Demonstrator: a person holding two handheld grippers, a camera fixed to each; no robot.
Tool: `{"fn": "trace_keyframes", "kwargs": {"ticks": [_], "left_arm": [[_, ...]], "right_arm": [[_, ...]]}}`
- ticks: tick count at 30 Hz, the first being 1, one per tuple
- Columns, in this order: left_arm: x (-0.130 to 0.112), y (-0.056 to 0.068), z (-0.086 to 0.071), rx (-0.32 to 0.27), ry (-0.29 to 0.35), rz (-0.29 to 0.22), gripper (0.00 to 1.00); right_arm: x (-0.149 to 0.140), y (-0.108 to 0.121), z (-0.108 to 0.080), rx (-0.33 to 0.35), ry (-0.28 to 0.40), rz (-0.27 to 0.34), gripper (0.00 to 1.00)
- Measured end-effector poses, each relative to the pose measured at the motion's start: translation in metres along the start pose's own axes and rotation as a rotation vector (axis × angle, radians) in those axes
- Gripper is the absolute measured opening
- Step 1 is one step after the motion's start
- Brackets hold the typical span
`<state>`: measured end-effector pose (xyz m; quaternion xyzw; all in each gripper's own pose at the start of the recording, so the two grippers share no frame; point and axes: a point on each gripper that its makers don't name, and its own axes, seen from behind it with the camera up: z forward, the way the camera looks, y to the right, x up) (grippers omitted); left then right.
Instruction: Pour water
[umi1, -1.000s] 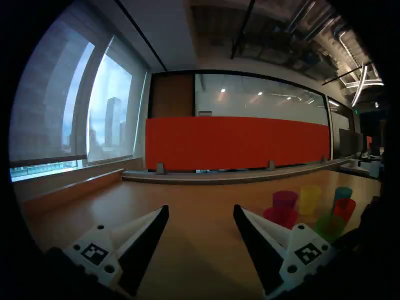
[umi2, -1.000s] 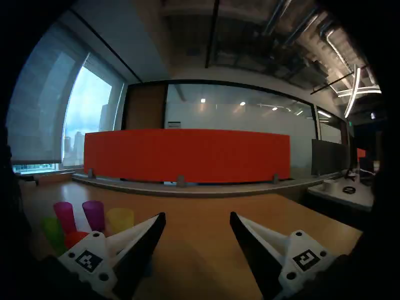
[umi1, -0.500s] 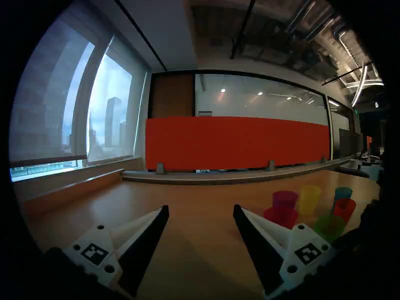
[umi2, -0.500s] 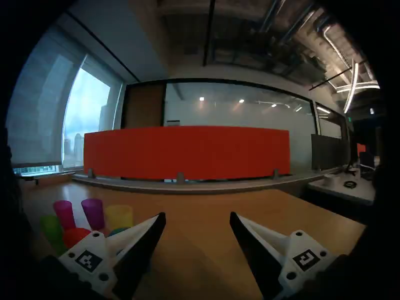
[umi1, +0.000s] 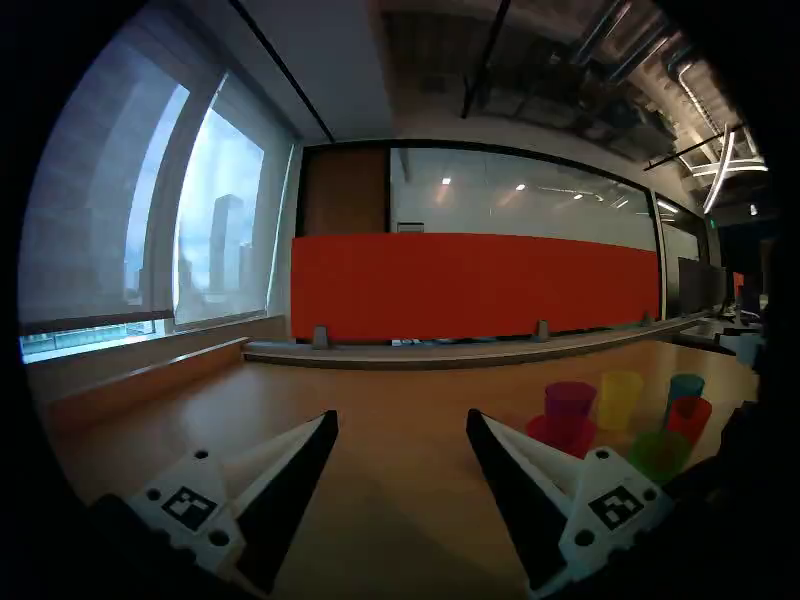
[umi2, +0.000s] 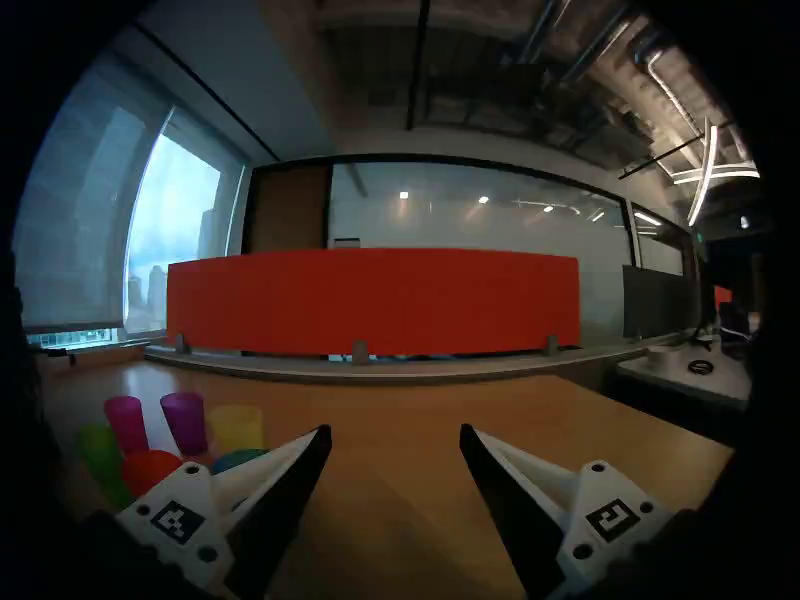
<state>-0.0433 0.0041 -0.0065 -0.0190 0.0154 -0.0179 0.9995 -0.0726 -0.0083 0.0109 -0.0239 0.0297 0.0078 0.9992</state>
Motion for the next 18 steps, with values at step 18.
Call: {"fn": "trace_keyframes", "kwargs": {"ticks": [18], "left_arm": [[-0.0003,-0.001,-0.0009,0.001,0.0,0.0,0.96]], "right_arm": [[0.0004,0.0013,0.0004,0.002,-0.002,0.0,0.99]]}}
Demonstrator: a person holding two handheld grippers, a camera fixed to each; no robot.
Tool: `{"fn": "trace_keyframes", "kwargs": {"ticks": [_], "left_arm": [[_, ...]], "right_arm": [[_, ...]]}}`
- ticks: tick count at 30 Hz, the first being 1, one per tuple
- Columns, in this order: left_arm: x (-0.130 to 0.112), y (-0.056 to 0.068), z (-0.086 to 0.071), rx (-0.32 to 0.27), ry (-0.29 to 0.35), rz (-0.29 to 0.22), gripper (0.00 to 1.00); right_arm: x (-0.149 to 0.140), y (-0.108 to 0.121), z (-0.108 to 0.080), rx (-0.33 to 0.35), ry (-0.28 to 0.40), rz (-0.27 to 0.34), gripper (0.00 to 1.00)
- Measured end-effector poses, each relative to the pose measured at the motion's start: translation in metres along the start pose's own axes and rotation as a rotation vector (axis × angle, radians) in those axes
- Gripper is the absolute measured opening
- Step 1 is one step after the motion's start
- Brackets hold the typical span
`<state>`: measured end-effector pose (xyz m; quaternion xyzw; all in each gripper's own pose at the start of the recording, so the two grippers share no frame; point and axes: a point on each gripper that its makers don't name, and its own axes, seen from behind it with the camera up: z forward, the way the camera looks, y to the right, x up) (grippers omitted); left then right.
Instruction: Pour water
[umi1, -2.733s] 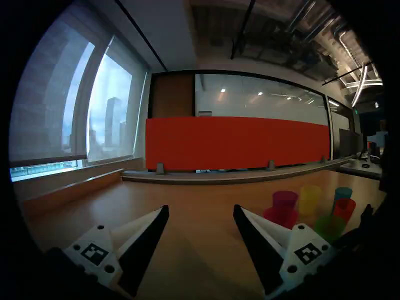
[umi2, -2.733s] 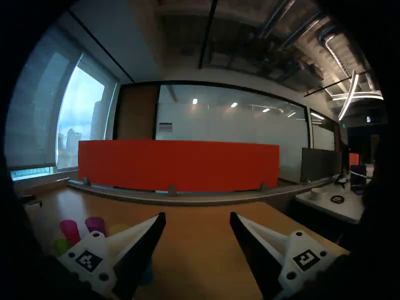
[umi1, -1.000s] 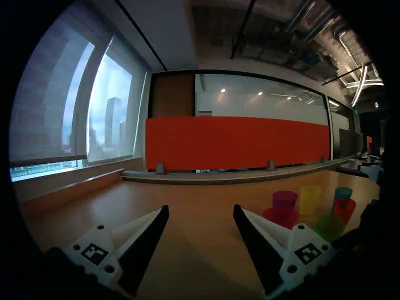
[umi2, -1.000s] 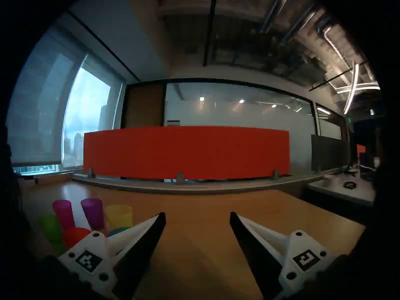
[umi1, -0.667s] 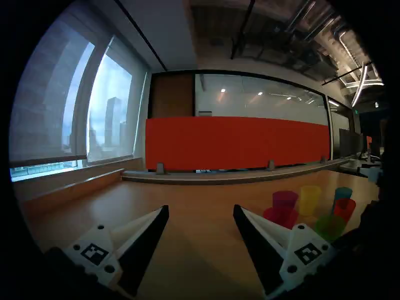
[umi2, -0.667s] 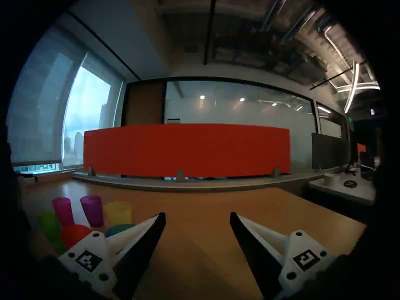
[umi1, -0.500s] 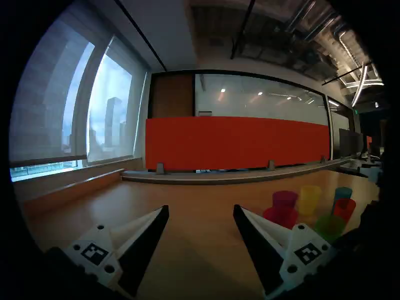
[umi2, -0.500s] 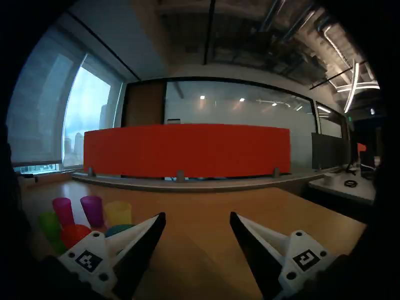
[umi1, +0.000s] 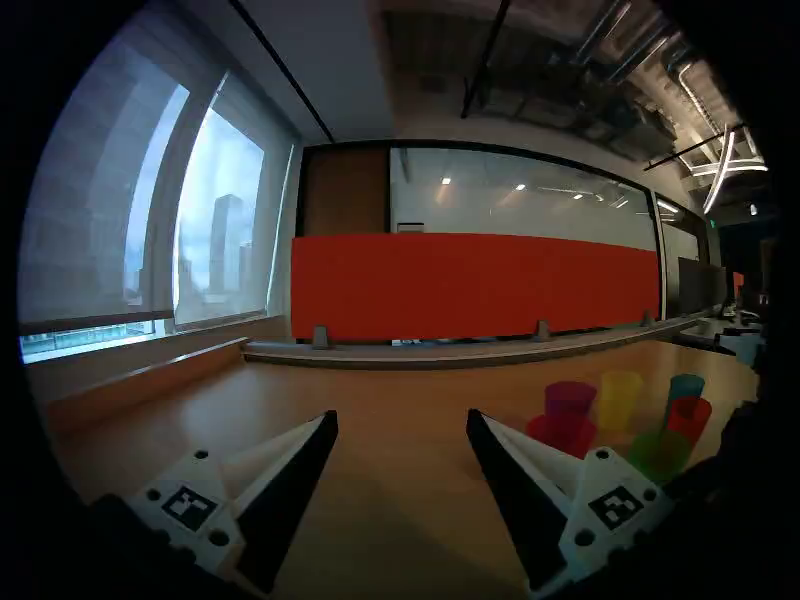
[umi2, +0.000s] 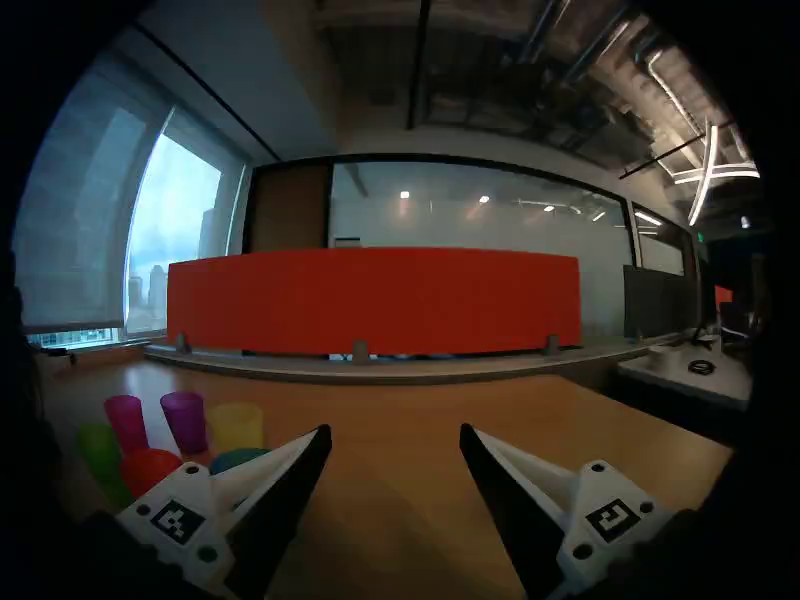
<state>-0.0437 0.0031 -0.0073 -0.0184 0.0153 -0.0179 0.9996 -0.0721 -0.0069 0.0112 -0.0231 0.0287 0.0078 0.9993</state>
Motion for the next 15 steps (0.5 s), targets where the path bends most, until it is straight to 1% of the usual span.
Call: {"fn": "trace_keyframes", "kwargs": {"ticks": [15], "left_arm": [[-0.0001,0.0001,-0.0008,0.0,0.0,0.0,0.96]], "right_arm": [[-0.001,0.0,0.0004,-0.001,-0.001,0.001,0.99]]}}
